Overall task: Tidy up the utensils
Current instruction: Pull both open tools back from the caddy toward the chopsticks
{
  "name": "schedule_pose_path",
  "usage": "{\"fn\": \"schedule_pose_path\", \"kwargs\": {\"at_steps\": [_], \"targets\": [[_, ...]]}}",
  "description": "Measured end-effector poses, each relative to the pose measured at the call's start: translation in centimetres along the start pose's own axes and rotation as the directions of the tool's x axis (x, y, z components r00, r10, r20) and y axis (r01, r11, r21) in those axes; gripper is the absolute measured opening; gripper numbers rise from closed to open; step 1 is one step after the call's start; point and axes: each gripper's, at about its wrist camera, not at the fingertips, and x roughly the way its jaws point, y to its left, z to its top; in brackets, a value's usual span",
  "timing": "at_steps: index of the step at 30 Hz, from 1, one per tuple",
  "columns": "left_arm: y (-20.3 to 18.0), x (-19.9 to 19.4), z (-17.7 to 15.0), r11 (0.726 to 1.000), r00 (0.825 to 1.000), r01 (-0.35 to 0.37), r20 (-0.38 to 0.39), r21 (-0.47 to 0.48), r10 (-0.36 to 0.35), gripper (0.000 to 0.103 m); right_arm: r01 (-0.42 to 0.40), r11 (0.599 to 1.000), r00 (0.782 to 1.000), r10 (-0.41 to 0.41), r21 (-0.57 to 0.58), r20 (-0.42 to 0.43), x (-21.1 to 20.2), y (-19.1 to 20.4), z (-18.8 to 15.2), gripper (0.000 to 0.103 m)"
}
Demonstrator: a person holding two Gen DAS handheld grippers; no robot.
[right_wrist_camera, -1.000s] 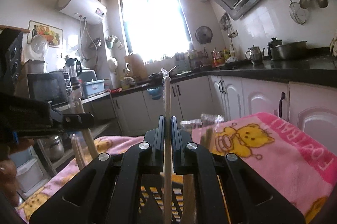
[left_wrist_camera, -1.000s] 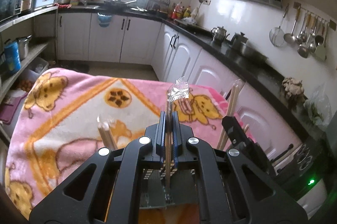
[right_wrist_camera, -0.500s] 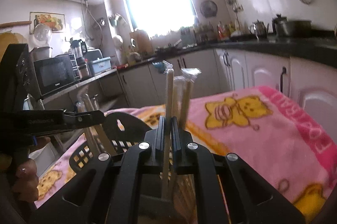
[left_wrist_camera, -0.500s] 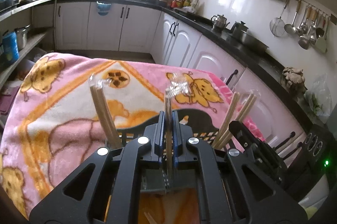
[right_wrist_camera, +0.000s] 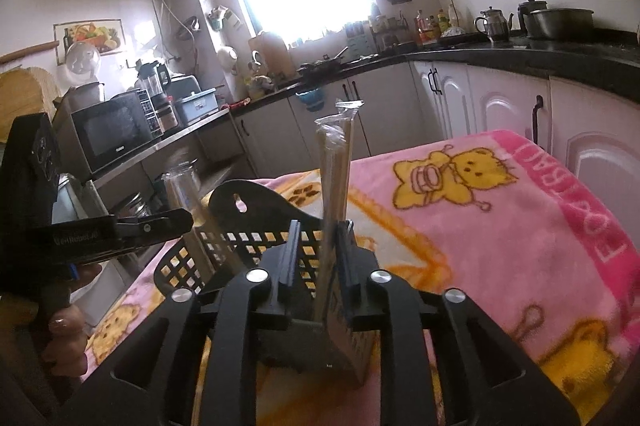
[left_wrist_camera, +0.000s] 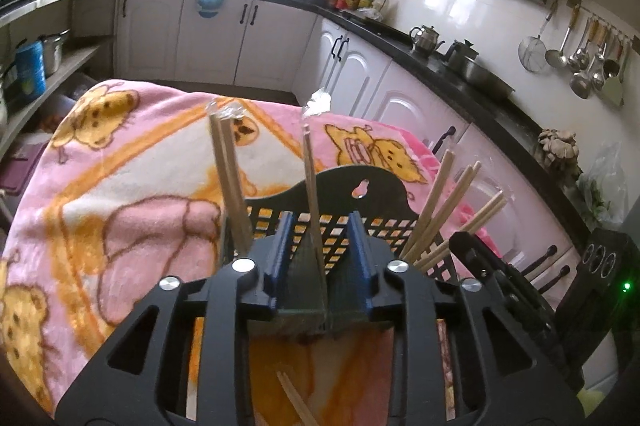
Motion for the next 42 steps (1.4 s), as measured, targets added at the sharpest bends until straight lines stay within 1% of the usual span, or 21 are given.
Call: {"fn": "schedule_pose_path", "kwargs": {"at_steps": [4, 13, 14, 15, 16, 18, 21, 22, 27, 34, 42], "targets": [[0.3, -0.6, -0.6, 1.000, 1.000, 0.007, -0.001, -0.020, -0.007, 0.024, 0.005, 1.000, 1.000, -0.005, -0.011, -0.003, -0.7, 0.1, -0.1, 0.024], [0.1, -2.3, -2.3, 1.000, 1.000, 0.013, -0.002, -0.027, -0.013, 0.039, 0.009, 1.000, 1.000, -0.009, -0.017, -0.016, -2.6, 0.0, -0.4, 0.035], [0.1, -2.5, -2.6, 0.999, 1.000, 0.015, -0.003, -0.028, -0.015, 0.042, 0.010, 1.000, 1.000, -0.010, -0.018, -0.020, -2.9, 0.0, -0.5, 0.036], [0.0, -2.6, -2.9, 0.999, 1.000, 0.015, -0.004, -0.030, -0.015, 0.048, 0.011, 1.000, 1.000, -0.012, -0.019, -0.024, -3.0, -0.1, -0.6, 0.037], [0.0, -2.7, -3.3, 0.999, 1.000, 0.015, -0.006, -0.035, -0.016, 0.051, 0.014, 1.000, 0.999, -0.014, -0.019, -0.029, -3.3, -0.2, -0.8, 0.039], [0.0, -3.0, -3.8, 0.999, 1.000, 0.015, -0.009, -0.043, -0.015, 0.060, 0.016, 1.000, 0.999, -0.017, -0.015, -0.040, -3.7, -0.4, -1.2, 0.041], [0.3, -3.2, -4.7, 0.998, 1.000, 0.010, -0.011, -0.060, -0.010, 0.069, 0.017, 1.000, 0.998, -0.018, -0.018, -0.055, -4.2, -0.6, -1.8, 0.044], [0.4, -3.2, -4.9, 0.998, 1.000, 0.009, -0.014, -0.064, -0.009, 0.070, 0.018, 1.000, 0.998, -0.019, -0.019, -0.059, -4.3, -0.6, -1.9, 0.045], [0.8, -3.2, -6.3, 0.996, 0.999, 0.008, -0.036, -0.085, -0.011, 0.082, 0.024, 1.000, 0.994, -0.025, -0.016, -0.103, -4.7, -0.9, -3.1, 0.048], [1.4, -3.2, -8.1, 0.995, 0.998, -0.005, -0.062, -0.096, -0.001, 0.085, 0.031, 0.999, 0.986, -0.034, -0.020, -0.161, -5.1, -1.2, -4.6, 0.049], [2.4, -3.2, -10.2, 0.994, 0.995, -0.027, -0.102, -0.107, 0.017, 0.085, 0.050, 0.998, 0.969, -0.060, -0.046, -0.239, -5.4, -1.3, -6.1, 0.050]]}}
